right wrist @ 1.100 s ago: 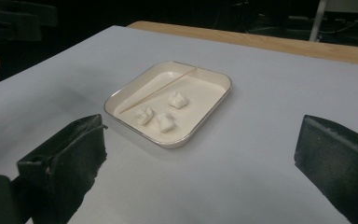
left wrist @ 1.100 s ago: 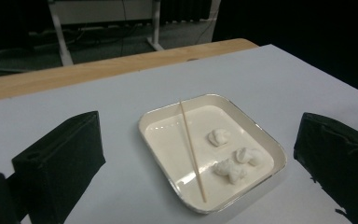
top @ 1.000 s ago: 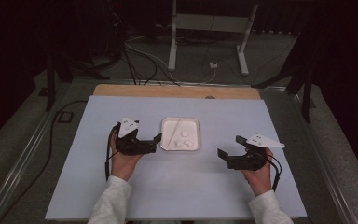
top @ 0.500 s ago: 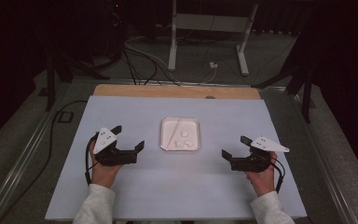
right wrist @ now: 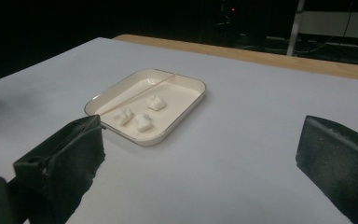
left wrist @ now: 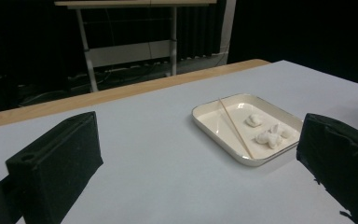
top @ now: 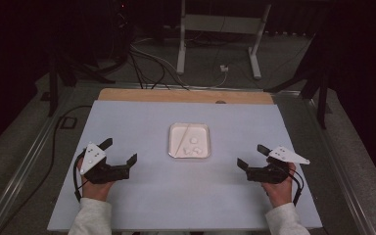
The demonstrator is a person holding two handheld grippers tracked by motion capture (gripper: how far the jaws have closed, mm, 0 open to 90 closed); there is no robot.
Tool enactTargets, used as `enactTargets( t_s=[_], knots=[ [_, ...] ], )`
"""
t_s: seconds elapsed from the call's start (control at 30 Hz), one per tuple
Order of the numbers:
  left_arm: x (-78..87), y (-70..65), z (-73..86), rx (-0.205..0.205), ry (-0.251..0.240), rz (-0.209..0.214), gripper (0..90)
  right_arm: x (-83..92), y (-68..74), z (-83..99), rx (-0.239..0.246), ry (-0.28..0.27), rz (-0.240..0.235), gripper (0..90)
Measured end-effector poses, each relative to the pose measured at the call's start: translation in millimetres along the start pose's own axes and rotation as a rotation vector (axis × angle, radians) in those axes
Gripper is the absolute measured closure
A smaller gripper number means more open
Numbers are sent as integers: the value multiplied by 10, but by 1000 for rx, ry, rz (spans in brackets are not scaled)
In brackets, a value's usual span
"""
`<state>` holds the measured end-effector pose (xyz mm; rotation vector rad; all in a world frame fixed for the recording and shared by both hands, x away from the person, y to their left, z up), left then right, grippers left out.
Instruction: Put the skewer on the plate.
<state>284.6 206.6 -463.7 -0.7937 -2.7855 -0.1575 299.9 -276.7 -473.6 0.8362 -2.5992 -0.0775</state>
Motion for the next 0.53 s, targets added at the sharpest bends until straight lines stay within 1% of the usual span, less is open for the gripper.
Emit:
enactTargets(
  t_s=[0.2, 0.4, 0.53],
  knots=[
    [52, 37, 64, 6, 5, -6, 7, 16, -33, 44, -8, 3, 1, 11],
    [77, 69, 70, 21, -3, -17, 7, 30, -21, 64, 12, 11, 8, 11],
    [72, 77, 86, 28, 2, -20, 8, 37, -23, 65, 10, 7, 5, 11]
  ],
)
Point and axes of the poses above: each handheld gripper's, and its own axes: x roughly backward along the jaws, z roughly out of its underside, y roughly to its left, the point moved 2 cm from there along -x, roughly forward along the jaws, and after that the axes turned 3 degrees about -x, right-handed, at the moved point
